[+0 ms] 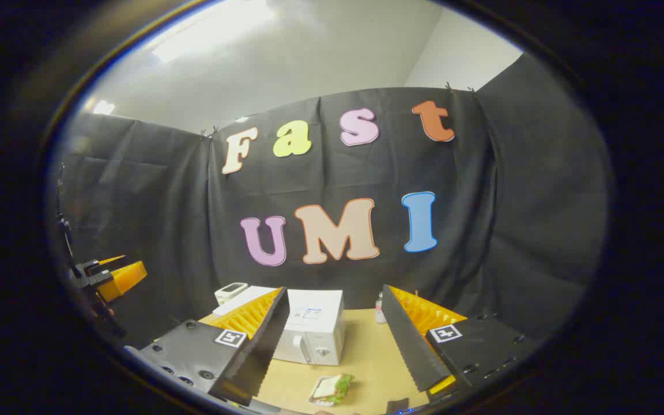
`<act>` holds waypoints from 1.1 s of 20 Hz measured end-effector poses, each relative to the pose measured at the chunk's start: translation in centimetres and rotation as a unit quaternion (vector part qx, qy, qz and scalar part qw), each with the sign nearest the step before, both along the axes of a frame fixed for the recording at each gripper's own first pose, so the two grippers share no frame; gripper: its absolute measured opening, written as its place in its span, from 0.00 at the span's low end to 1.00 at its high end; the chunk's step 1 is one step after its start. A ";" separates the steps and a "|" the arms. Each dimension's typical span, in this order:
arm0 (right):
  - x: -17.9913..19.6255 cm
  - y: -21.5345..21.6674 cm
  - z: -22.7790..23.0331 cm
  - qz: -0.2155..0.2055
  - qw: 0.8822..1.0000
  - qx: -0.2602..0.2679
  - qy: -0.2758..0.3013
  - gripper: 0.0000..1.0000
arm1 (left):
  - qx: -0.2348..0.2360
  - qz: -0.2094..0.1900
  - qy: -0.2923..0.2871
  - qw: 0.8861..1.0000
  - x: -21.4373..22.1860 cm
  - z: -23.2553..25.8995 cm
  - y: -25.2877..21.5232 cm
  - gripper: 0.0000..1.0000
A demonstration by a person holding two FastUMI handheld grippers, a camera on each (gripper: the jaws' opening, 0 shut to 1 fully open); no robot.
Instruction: Open the microwave oven with the left hand, put the food in, and close the microwave oven.
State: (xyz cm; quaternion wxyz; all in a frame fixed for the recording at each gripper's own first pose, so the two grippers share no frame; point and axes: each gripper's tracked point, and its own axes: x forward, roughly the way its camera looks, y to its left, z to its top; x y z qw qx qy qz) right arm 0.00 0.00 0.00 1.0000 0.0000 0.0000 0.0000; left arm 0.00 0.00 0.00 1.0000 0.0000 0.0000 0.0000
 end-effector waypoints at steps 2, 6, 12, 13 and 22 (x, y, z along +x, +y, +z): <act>-0.3 -0.2 -0.1 -0.002 1.000 -0.007 0.002 0.91 | -0.007 -0.002 -0.001 1.000 0.0 -0.1 -0.1 0.95; -0.5 0.1 -0.8 0.003 1.000 -0.020 0.011 0.91 | -0.012 -0.002 0.005 1.000 0.0 -0.6 -0.1 0.93; -0.9 0.2 -2.0 0.015 0.999 -0.024 0.025 0.91 | -0.009 -0.007 0.011 1.000 -0.2 -1.3 -0.2 0.93; -0.9 0.2 -2.0 0.016 0.999 -0.025 0.026 0.91 | -0.008 -0.008 0.010 1.000 -0.2 -1.3 -0.4 0.92; -0.8 0.1 -1.5 0.014 1.000 -0.001 0.011 0.91 | -0.009 -0.066 -0.067 0.996 -1.2 0.1 -3.0 0.91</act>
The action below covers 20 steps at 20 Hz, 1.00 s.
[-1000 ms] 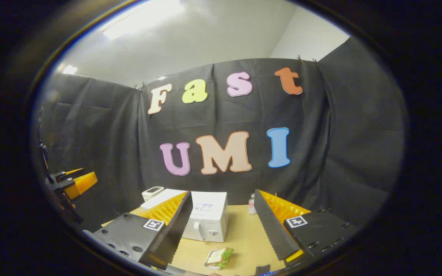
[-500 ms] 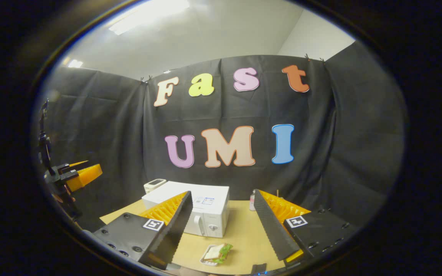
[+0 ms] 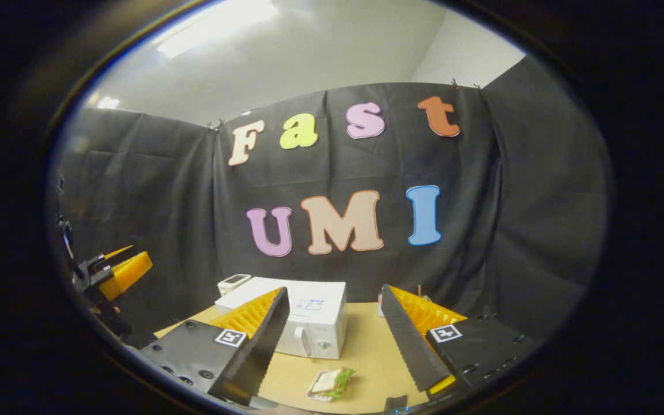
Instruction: Open the microwave oven with the left hand, put the food in, and close the microwave oven.
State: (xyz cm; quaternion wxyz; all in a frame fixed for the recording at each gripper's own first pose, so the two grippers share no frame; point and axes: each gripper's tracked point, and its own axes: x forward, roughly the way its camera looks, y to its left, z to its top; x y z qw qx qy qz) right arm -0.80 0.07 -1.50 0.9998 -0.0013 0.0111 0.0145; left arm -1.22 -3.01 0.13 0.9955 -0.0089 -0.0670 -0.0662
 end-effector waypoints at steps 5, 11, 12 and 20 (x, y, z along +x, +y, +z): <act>-0.2 -0.5 -0.2 0.000 1.000 0.010 0.003 0.91 | -0.002 -0.023 -0.009 1.000 -0.8 -1.3 -1.4 0.91; -0.6 -0.5 -0.3 0.008 1.000 0.012 0.007 0.91 | 0.002 -0.056 0.037 0.998 -0.4 -6.4 -3.6 0.91; -0.6 -0.7 -0.3 0.005 1.000 0.012 0.008 0.91 | 0.001 -0.060 0.044 0.997 -0.3 -7.4 -3.9 0.91; -0.4 -1.6 -1.4 0.007 1.000 0.014 0.017 0.91 | -0.006 -0.078 0.083 0.993 1.9 -16.1 -6.0 0.92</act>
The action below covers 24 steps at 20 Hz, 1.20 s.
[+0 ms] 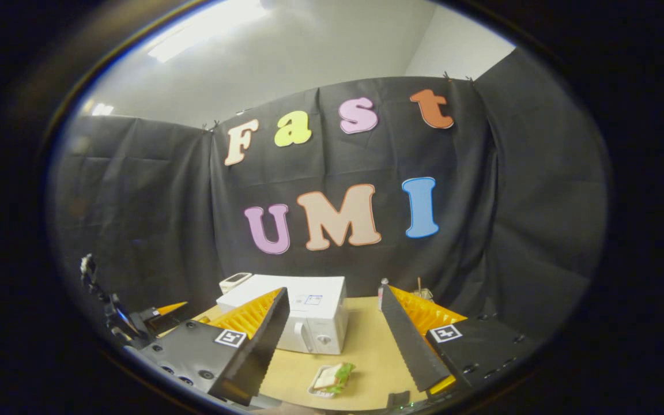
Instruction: Open the microwave oven with the left hand, put the food in, and close the microwave oven.
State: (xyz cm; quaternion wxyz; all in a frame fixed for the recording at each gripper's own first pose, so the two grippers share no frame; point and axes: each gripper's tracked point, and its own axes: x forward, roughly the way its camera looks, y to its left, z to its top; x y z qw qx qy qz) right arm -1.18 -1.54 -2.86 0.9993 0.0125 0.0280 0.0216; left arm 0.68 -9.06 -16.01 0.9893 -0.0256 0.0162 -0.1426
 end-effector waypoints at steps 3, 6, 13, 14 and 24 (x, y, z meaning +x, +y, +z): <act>0.7 -0.4 -0.4 0.003 1.000 0.005 -0.002 0.91 | -0.007 -0.033 0.011 0.999 1.0 -3.3 -1.7 0.92; 1.9 -0.9 -0.7 -0.002 1.000 0.004 0.003 0.91 | 0.014 -0.030 0.018 0.999 2.8 -7.1 -1.7 0.92; 4.9 -2.0 -2.1 -0.007 1.000 -0.008 0.021 0.91 | 0.019 -0.044 0.049 0.998 5.9 -15.7 -4.2 0.82; 5.3 -2.4 -2.2 -0.008 1.000 -0.008 0.021 0.91 | 0.016 -0.051 0.058 0.997 6.3 -16.9 -4.8 0.82; 8.0 -4.8 -3.1 -0.011 1.000 -0.010 0.024 0.91 | 0.021 -0.085 0.101 0.991 10.6 -23.9 -10.3 0.81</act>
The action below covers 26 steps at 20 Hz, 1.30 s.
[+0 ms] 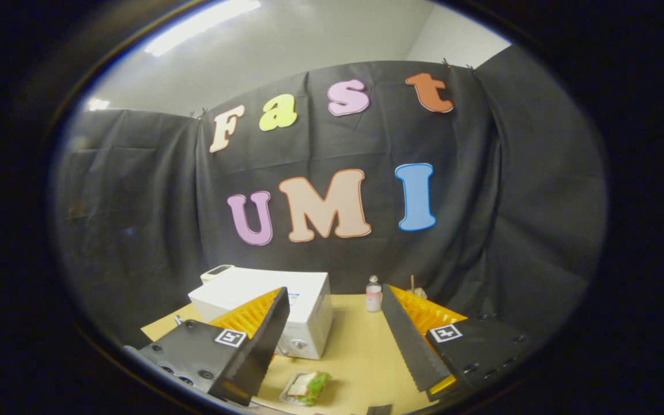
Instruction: Open the microwave oven with the left hand, put the food in, and close the microwave oven.
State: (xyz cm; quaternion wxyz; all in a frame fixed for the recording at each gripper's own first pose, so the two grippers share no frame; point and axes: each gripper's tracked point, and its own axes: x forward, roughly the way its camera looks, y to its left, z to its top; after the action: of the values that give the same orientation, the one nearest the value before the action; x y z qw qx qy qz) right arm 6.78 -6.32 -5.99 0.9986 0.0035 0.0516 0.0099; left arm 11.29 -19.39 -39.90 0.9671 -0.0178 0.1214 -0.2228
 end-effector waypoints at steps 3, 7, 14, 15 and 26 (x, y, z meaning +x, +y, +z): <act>-0.1 0.3 -0.4 0.014 1.000 -0.011 -0.002 0.91 | 0.006 0.004 0.020 1.000 1.3 -2.2 -0.8 0.70; -0.2 0.4 -0.5 0.019 0.999 -0.016 -0.023 0.91 | 0.002 0.006 0.040 0.999 2.5 -3.8 -1.7 0.59; -0.9 0.4 -1.4 0.027 0.999 -0.013 -0.030 0.91 | 0.012 0.036 0.048 0.998 3.4 -4.6 -1.6 0.27; -1.0 0.3 -1.9 0.027 0.999 -0.012 -0.027 0.91 | 0.008 0.038 0.048 0.998 3.4 -4.6 -1.6 0.26; -2.9 1.8 -5.8 0.050 0.998 0.021 0.017 0.91 | 0.000 0.067 0.050 0.997 3.2 -4.6 -1.4 0.11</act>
State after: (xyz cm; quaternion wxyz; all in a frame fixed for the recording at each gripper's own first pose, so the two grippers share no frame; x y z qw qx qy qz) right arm 3.91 -4.51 -11.82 0.9956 0.0218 0.0682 0.0607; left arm 14.48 -20.81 -44.47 0.9726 -0.0372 0.1680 -0.1566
